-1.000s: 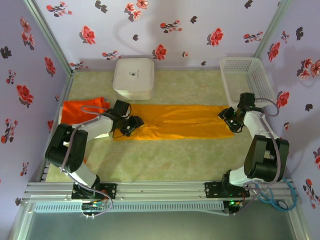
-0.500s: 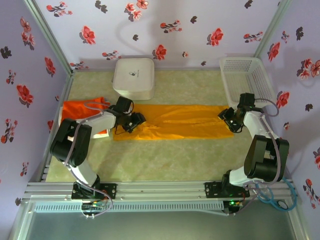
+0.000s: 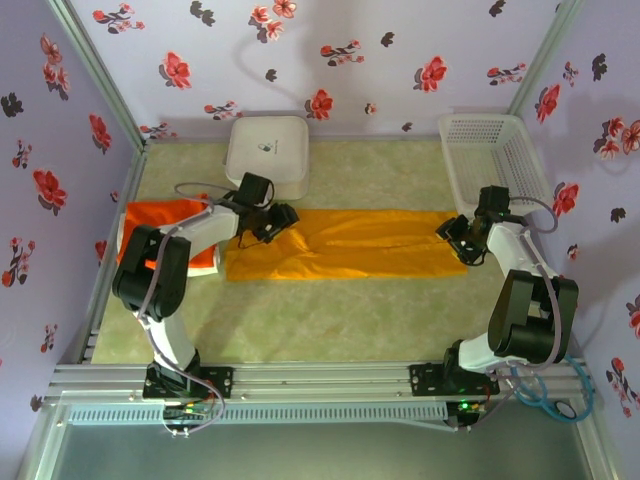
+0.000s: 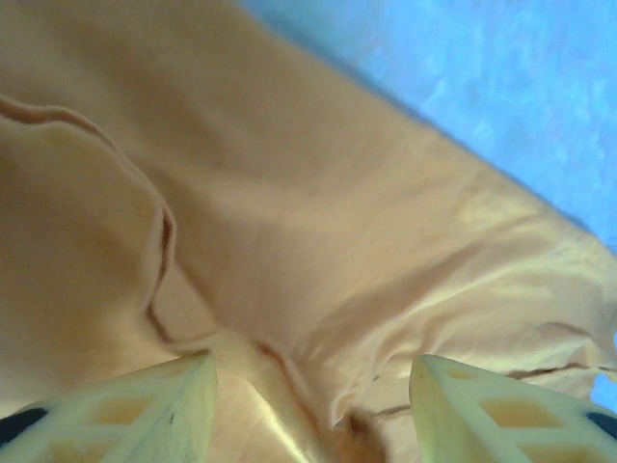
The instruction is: Fold and stack the t-shirts
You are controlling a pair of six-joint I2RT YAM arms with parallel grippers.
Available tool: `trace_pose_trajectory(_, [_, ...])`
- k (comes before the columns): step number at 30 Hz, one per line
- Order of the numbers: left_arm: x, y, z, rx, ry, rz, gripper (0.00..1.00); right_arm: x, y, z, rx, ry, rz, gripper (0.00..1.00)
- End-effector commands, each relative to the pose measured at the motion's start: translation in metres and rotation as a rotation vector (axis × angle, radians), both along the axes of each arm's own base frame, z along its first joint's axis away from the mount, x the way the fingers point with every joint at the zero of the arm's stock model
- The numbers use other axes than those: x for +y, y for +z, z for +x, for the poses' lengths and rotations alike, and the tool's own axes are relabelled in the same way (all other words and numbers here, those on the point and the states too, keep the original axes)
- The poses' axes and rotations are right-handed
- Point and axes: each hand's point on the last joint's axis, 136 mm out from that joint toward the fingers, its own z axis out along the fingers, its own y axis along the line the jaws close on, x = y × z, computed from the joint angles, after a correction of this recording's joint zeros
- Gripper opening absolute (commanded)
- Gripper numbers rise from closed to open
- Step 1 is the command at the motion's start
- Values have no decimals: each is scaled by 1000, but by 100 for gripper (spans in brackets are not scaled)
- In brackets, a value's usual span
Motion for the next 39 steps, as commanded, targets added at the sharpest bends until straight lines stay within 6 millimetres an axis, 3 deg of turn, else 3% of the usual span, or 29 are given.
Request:
trace_pose_trajectory(1, [-6, 6, 20, -38, -8, 11, 55, 4, 8, -6, -5, 27, -5, 53])
trace_pose_trajectory(5, [-11, 8, 32, -44, -38, 33, 53, 2, 8, -9, 1, 33, -16, 52])
trace_pose_trajectory(10, [1, 19, 24, -67, -70, 112, 53, 4, 13, -6, -22, 50, -23, 53])
trace_pose_trajectory(15, [28, 19, -1, -47, -94, 231, 53, 21, 19, 10, -56, 138, -55, 54])
trace_pose_trajectory(20, [53, -1, -37, -2, -113, 315, 53, 54, 23, 34, -42, 261, -103, 51])
trace_pose_trajectory(25, [73, -27, -68, 78, -141, 387, 53, 65, 0, 60, 26, 355, -164, 45])
trace_pose_trajectory(29, [84, -44, -81, 142, -176, 473, 52, 52, -25, 73, 96, 350, -250, 43])
trace_pose_trajectory(35, [83, -58, -80, 210, -237, 547, 51, 35, -53, 62, 213, 359, -353, 42])
trace_pose_trajectory(39, [72, -67, -73, 238, -276, 563, 50, 39, -67, 44, 283, 406, -380, 42])
